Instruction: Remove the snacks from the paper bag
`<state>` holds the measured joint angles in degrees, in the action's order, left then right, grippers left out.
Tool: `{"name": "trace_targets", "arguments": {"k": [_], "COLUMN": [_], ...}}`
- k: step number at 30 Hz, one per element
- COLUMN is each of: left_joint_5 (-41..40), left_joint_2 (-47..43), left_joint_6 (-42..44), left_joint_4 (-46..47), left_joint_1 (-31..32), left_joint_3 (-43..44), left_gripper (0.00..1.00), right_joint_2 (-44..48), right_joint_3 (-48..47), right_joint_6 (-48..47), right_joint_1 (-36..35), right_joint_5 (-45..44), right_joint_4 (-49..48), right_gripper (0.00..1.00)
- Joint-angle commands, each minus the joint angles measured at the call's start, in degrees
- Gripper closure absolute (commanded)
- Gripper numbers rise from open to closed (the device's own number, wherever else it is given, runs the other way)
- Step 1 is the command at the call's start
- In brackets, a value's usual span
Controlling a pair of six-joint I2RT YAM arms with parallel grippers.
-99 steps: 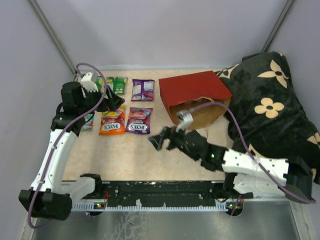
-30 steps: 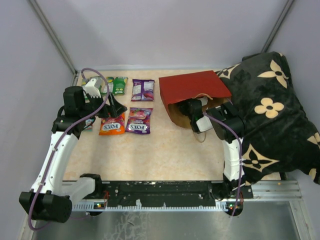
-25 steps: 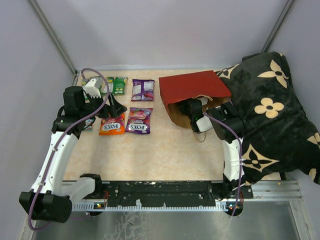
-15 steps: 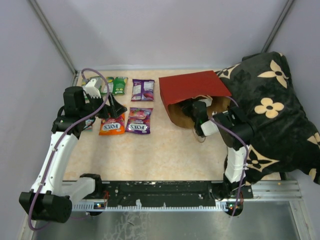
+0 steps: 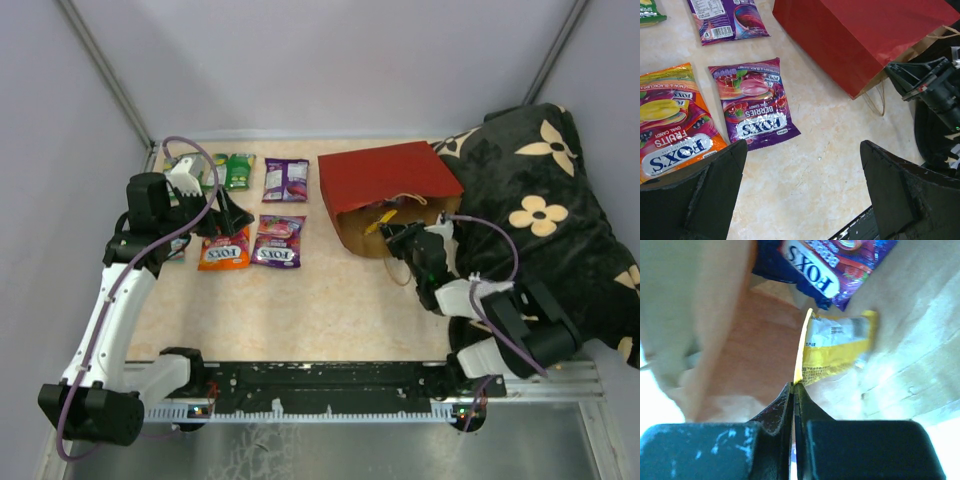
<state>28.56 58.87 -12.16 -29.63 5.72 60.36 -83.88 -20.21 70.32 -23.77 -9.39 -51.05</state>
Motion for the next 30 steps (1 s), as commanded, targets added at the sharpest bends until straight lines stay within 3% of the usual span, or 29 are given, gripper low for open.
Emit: {"name": "trace_targets", "arguments": {"k": [1, 8, 14, 18, 22, 26, 30], "left_joint_5": [0.10, -0.65, 0.15, -0.25, -1.61, -2.57, -3.53], "left_joint_2": [-0.75, -1.81, -2.75, -2.98, -2.34, -2.00, -2.32], "left_joint_6": [0.04, -0.36, -3.50, -4.69, -4.23, -3.62, -2.61], "left_joint_4": [0.59, -1.03, -0.09, 0.45, -1.13, -2.71, -4.21], "left_joint_1": [-0.36, -0.38, -0.41, -0.42, -0.39, -0.53, -0.51], "left_joint_3": [1.80, 3.53, 4.32, 4.31, 6.11, 8.67, 9.67], "left_gripper": [0.00, 0.00, 0.00, 0.00, 0.00, 0.00, 0.00], "right_joint_2": [14.48, 42.07, 49.21, 41.67, 23.11, 6.38, -1.92], "right_joint_3": [-1.48, -6.18, -7.71, -9.58, -20.27, -30.60, -35.55], "right_joint_6": [-3.71, -8.93, -6.65, -4.84, -8.69, -11.63, -12.79], "right_joint_1": [-2.08, -7.59, -17.24, -32.91, -41.86, -42.59, -42.59], "right_joint_5": [-1.69, -4.70, -4.47, -14.45, -15.21, -7.65, -3.42], "right_joint_4": [11.37, 43.26, 58.17, 53.91, 45.75, 36.76, 31.72], "right_gripper": [1.00, 1.00, 1.00, 1.00, 1.00, 1.00, 1.00]}}
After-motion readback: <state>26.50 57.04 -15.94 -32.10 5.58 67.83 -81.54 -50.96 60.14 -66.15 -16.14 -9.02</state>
